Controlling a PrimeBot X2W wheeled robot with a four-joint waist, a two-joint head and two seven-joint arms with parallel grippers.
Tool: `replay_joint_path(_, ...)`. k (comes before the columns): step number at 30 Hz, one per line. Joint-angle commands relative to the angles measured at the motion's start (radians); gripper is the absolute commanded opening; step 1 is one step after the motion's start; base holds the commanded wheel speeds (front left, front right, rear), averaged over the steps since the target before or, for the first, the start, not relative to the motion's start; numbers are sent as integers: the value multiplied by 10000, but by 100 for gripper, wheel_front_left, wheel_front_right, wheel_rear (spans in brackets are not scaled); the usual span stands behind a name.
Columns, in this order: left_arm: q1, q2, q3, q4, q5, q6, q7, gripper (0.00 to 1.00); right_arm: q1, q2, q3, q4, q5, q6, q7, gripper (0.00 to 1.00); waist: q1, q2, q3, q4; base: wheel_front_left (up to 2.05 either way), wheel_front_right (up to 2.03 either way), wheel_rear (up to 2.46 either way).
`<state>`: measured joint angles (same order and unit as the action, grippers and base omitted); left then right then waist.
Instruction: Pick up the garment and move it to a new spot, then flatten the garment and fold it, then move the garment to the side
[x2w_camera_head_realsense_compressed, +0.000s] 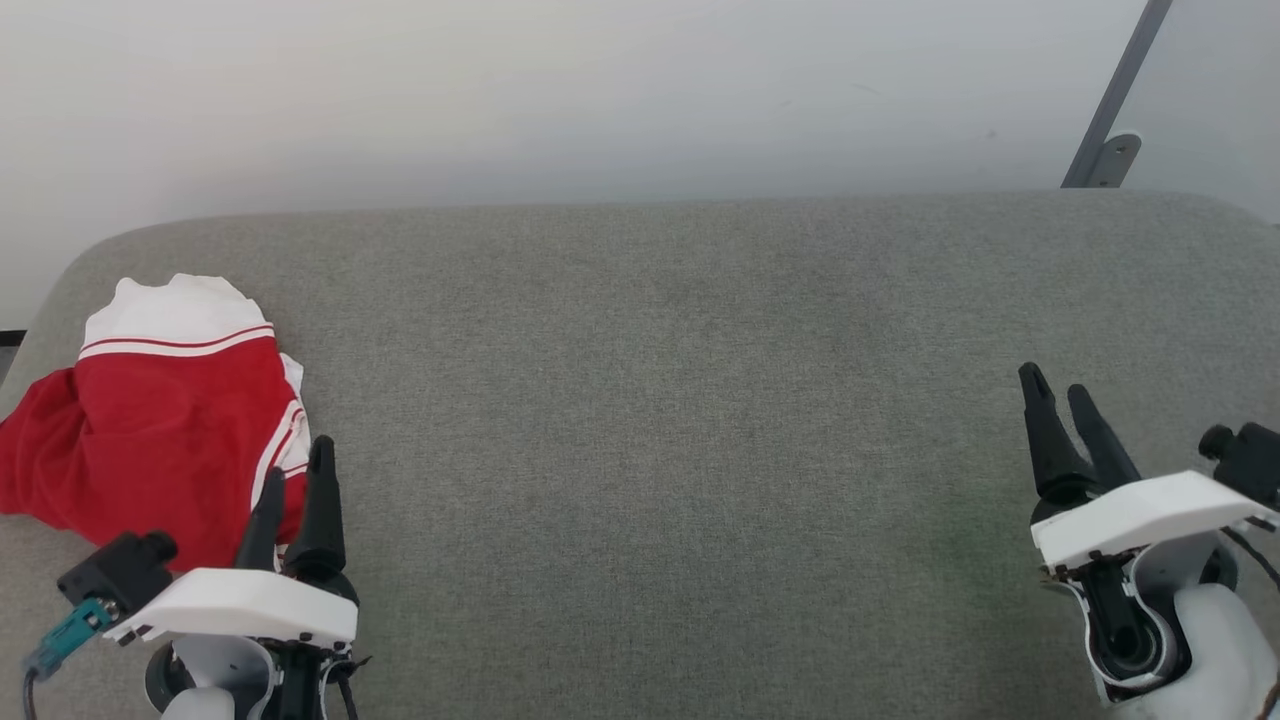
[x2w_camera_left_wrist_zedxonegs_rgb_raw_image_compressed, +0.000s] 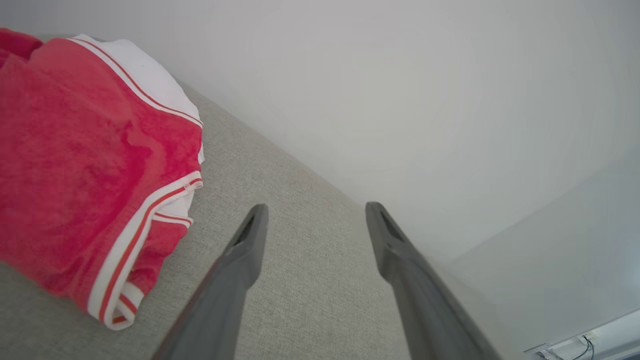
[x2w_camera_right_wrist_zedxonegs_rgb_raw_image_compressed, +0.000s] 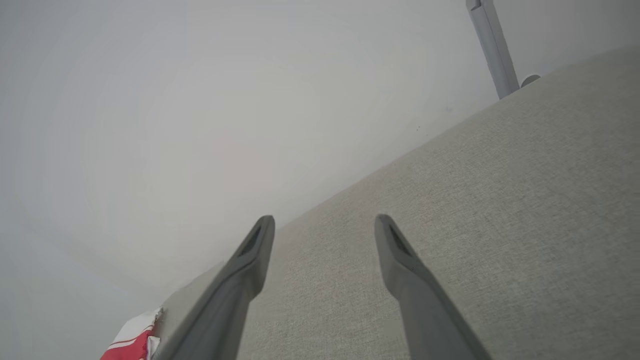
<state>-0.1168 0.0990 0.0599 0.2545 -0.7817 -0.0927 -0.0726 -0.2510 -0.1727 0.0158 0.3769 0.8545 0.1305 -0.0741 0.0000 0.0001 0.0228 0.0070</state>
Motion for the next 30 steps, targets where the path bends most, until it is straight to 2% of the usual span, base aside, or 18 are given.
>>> replay_joint_path(1, -331, 127, -60, -129, 470, 85, -138, 100, -377, -121, -2, -6, -570, 1, -135, 100, 0, -1, 9, -5, 0, 0, 0)
replay_joint_path(13, -395, 402, -349, -155, 1913, 314, -504, 100, -763, -194, 121, 474, -2293, 2, -495, 100, 0, -1, 35, -35, 0, 0, 0)
replay_joint_path(30, -365, 633, -632, 77, 3553, 313, -936, 100, -1007, -372, 143, 797, -4169, 1, -920, 100, 0, -1, -23, -34, 0, 0, 0)
